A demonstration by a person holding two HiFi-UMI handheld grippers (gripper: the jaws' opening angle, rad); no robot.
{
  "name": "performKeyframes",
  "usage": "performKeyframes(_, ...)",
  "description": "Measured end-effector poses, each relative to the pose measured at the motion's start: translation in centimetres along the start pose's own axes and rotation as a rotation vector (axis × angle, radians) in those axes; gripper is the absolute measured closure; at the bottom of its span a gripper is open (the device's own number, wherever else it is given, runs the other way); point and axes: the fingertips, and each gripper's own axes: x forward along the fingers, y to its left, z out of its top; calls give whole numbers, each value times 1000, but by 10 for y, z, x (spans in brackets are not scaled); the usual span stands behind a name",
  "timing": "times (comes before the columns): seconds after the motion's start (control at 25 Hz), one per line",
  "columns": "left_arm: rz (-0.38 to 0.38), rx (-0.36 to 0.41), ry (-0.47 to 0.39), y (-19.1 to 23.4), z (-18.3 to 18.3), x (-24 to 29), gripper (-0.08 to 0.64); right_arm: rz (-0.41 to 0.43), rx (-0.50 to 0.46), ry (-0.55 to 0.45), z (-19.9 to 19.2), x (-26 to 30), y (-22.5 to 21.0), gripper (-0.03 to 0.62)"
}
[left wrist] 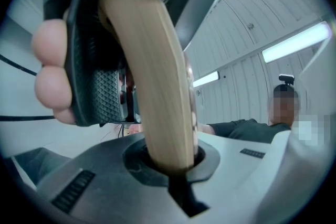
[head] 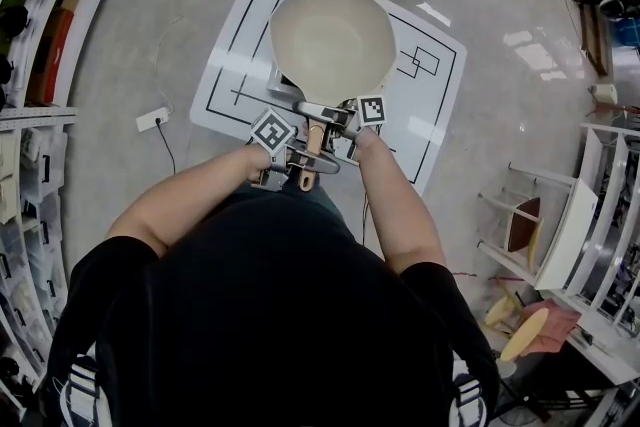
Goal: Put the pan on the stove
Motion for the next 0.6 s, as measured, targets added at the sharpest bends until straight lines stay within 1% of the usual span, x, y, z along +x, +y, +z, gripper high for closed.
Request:
performKeyframes(0.04,2,4,1,2,-1,0,545,-6,-1,2,-1,0,-2,434)
performKeyframes(0.16,8,-31,-8,5,-5,-1,545,-16,-3,3,-4,-1,-5,436)
performKeyframes(0.24,15,-40,-11,9,-7,-2,545,-21,-5,3,-5,-1,-7,439)
performKeyframes(0.32,32,-41,-10,14,-8,-4,545,-28,-3,3,-4,-2,-10,440)
performKeyframes(0.44,16,-48,-21,14,-7,-4,545,-27,-4,5,-4,-1,-12,442)
performKeyframes(0.6,39,-40,-22,20,-8,-6,543,-24,-1,-1,-5,-2,-11,442)
